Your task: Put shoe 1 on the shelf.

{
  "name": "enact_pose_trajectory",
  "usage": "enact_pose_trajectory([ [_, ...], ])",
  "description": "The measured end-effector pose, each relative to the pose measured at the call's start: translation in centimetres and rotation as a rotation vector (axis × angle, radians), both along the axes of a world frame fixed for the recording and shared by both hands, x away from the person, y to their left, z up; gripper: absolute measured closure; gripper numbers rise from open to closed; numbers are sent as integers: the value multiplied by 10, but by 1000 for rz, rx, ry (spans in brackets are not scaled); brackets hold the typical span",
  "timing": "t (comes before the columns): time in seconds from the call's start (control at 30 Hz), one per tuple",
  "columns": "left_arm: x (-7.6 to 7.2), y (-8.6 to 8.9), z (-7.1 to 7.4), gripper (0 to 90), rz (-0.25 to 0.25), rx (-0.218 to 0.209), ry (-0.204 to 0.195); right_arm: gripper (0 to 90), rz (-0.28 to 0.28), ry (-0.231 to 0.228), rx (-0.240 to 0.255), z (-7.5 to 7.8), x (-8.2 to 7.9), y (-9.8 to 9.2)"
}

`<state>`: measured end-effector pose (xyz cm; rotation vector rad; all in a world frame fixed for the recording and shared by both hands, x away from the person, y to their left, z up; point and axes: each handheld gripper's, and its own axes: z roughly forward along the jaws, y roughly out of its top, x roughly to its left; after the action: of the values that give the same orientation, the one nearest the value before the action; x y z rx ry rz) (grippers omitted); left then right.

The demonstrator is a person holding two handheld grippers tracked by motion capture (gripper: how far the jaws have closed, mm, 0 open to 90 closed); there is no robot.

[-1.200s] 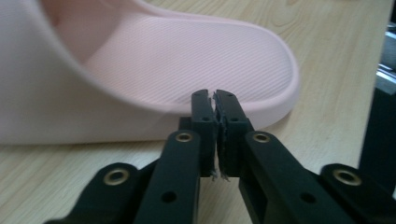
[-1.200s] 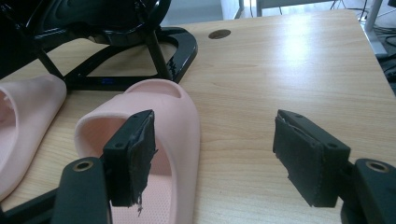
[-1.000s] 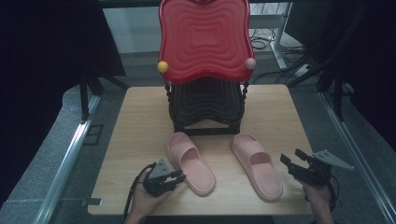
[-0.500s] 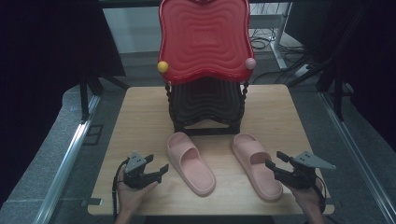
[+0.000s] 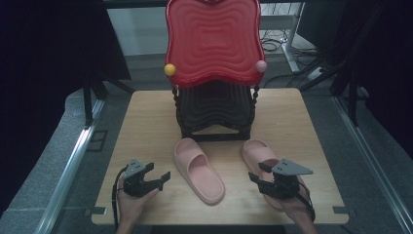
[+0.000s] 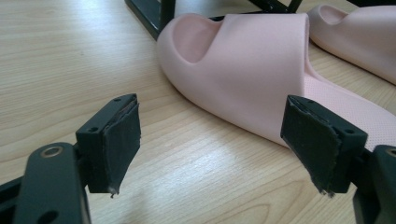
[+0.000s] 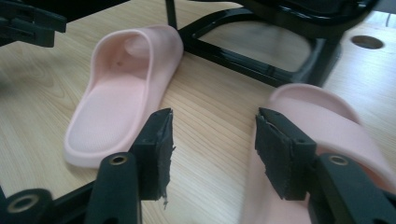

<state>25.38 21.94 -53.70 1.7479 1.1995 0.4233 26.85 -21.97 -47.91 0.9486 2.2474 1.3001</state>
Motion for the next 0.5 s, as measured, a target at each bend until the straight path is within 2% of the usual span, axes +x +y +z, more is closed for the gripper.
enact_pose_trajectory([
  [0.3, 0, 6, 2, 204, 19, -10, 17, 530, 35, 42, -8, -7, 5, 34],
  [0.5, -1, 10, 4, 204, 30, -20, 19, 550, 57, 68, -24, -13, 11, 68],
])
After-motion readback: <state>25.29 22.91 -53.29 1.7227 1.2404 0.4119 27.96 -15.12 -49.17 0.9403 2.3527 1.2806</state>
